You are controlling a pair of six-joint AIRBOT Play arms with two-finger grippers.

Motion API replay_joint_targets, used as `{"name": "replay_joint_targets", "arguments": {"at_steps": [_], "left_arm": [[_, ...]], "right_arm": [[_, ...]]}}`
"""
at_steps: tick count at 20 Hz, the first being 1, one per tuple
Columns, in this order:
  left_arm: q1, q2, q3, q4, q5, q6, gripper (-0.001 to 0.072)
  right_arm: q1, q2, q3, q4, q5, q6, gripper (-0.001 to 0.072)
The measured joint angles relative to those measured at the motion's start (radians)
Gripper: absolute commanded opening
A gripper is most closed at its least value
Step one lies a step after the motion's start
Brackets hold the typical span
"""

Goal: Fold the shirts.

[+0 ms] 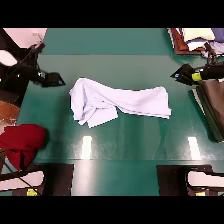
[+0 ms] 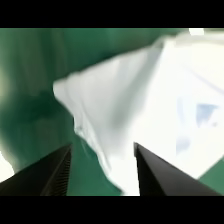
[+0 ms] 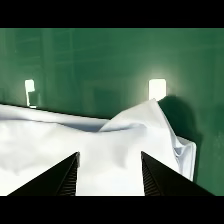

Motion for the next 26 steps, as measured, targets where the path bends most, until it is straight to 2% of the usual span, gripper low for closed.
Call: {"name": "replay_joint_targets", "arguments": {"at_steps": [2,6,11,17,26], "left_arm": [[0.017,0.052,-0.129,-0.055,-0.008,-0.003,0.0465],[0.010,0.188,-0.392,-0.204,0.059,0.019,0.0464],[-0.119,0.303,-0.587,-0.269,0.181,0.048,0.0465],[-0.205,0.329,-0.661,-0.191,0.261,-0.032,0.0465],[-0.220,0.327,-0.676,-0.187,0.372,-0.041,0.0463]], "right_arm": [[-0.021,0.006,0.005,0.000,0.035,0.000,0.0451],[-0.044,0.046,-0.037,0.002,0.047,-0.008,0.0451],[-0.051,0.077,-0.102,0.002,0.037,-0.013,0.0451],[-0.053,0.084,-0.133,0.004,0.055,-0.015,0.0450],[-0.052,0.084,-0.137,0.004,0.058,-0.015,0.0450]]}}
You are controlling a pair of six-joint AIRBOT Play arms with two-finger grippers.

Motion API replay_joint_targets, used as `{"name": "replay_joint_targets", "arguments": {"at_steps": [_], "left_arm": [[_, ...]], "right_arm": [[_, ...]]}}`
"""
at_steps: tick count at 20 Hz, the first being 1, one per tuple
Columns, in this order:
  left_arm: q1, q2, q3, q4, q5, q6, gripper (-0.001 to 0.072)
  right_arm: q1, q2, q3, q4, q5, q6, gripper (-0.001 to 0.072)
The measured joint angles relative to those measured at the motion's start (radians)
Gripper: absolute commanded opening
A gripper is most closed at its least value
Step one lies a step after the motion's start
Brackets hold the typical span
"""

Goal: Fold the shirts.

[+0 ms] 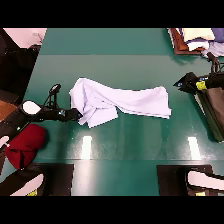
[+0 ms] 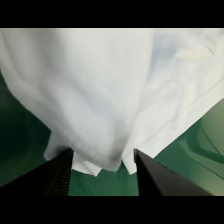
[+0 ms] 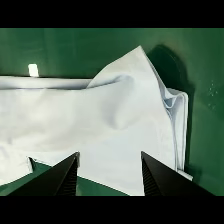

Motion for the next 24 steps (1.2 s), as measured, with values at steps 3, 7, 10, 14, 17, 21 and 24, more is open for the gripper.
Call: {"name": "replay_joint_targets", "arguments": {"at_steps": [3,7,10,14,17,21,24], "left_arm": [[-0.001,-0.013,-0.003,-0.017,0.004,0.010,0.0461],[-0.001,-0.024,-0.005,-0.050,0.027,0.023,0.0192],[-0.001,-0.026,-0.005,-0.072,0.045,0.042,0.0023],[0.033,-0.010,0.060,-0.062,-0.001,0.053,0.0024],[0.101,0.013,0.179,-0.023,-0.087,0.072,0.0024],[0.161,0.025,0.299,0.004,-0.154,0.097,0.0024],[0.175,0.024,0.330,0.010,-0.171,0.106,0.0024]], "right_arm": [[0.000,0.000,0.000,0.000,-0.009,0.000,0.0450],[0.004,0.000,0.000,0.001,-0.019,0.000,0.0450],[0.004,0.000,0.000,0.001,-0.021,0.000,0.0449],[0.003,0.001,-0.005,-0.010,0.052,-0.013,0.0449],[-0.006,0.028,-0.063,-0.052,0.114,-0.029,0.0449],[-0.010,0.082,-0.216,-0.090,0.071,-0.041,0.0448],[-0.011,0.090,-0.306,-0.096,0.013,-0.066,0.0448]]}}
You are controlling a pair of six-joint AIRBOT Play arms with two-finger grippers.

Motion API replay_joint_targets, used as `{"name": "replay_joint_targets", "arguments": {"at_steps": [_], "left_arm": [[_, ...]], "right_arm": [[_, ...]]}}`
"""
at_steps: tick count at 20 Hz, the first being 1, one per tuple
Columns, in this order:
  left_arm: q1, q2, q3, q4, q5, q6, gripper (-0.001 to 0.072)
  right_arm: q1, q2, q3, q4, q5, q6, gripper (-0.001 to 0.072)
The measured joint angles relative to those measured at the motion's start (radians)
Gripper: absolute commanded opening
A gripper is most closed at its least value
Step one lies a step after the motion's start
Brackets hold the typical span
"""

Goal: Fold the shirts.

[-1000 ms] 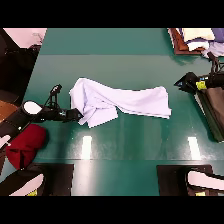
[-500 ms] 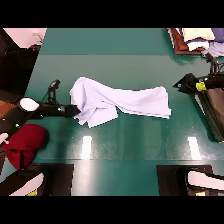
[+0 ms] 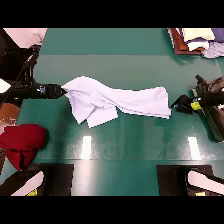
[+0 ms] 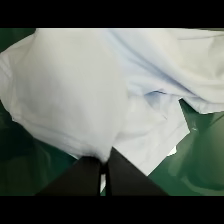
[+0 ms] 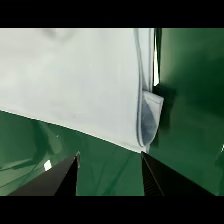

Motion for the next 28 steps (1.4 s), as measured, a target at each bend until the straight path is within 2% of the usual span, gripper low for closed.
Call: {"name": "replay_joint_targets", "arguments": {"at_steps": [2,3,4,6,7,8,12,15,21,28], "left_arm": [[0.005,-0.001,0.009,0.003,-0.006,0.003,0.0024],[0.005,-0.001,0.011,0.004,-0.010,0.004,0.0024],[0.006,-0.001,0.014,0.004,-0.013,0.005,0.0024],[0.008,-0.001,0.016,0.006,-0.014,0.005,0.0025],[0.008,-0.001,0.017,0.006,-0.015,0.005,0.0024],[0.008,-0.001,0.017,0.007,-0.018,0.005,0.0024],[0.016,0.010,0.037,0.008,-0.040,0.005,0.0024],[0.060,0.042,0.148,0.008,-0.072,-0.007,0.0024],[0.140,0.116,0.620,0.002,-0.122,-0.022,0.0024],[0.154,0.135,1.113,-0.057,-0.124,-0.101,0.0024]], "right_arm": [[0.006,-0.015,-0.033,0.011,-0.030,-0.026,0.0447],[0.012,-0.025,-0.042,0.021,-0.040,-0.039,0.0412],[0.020,-0.036,-0.050,0.026,-0.054,-0.048,0.0333],[0.039,-0.050,-0.058,0.034,-0.083,-0.060,0.0265],[0.047,-0.054,-0.060,0.036,-0.092,-0.067,0.0105],[0.055,-0.058,-0.063,0.036,-0.099,-0.071,0.0019],[0.070,-0.040,-0.063,0.040,-0.085,-0.080,0.0018],[0.070,0.044,0.002,0.043,-0.060,-0.082,0.0018],[0.019,0.272,0.373,0.046,-0.076,-0.041,0.0018],[-0.095,0.443,0.775,0.044,-0.109,-0.021,0.0018]]}}
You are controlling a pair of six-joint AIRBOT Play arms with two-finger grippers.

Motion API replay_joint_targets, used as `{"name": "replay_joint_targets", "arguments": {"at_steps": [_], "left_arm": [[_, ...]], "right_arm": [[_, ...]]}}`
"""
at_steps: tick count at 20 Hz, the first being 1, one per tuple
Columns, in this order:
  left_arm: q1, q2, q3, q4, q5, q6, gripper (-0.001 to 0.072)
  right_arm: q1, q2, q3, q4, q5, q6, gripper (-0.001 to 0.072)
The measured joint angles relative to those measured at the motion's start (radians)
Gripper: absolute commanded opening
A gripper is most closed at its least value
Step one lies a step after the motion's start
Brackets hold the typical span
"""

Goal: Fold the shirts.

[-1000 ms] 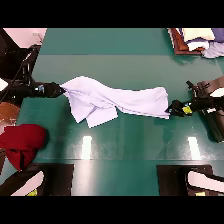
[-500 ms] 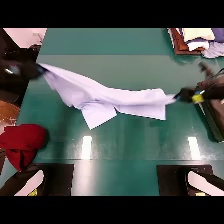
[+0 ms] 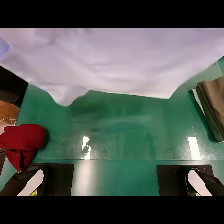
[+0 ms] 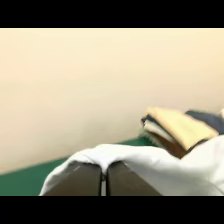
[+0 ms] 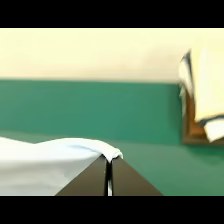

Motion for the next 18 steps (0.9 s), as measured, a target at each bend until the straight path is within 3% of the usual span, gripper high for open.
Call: {"name": "replay_joint_targets", "arguments": {"at_steps": [5,8,12,18], "left_arm": [[0.000,0.002,0.117,-0.198,0.000,-0.020,0.0024],[0.000,0.003,0.096,-0.209,-0.028,-0.029,0.0023],[0.000,-0.023,-0.111,-0.082,-0.098,-0.066,0.0024],[0.001,-0.234,-0.510,0.005,-0.178,-0.071,0.0024]], "right_arm": [[-0.117,0.023,0.198,-0.005,0.113,0.007,0.0017],[-0.151,-0.035,0.292,-0.004,0.228,0.037,0.0016],[-0.092,-0.168,0.270,-0.020,0.352,0.085,0.0016],[0.126,-0.455,0.069,-0.219,0.473,0.163,0.0017]]}}
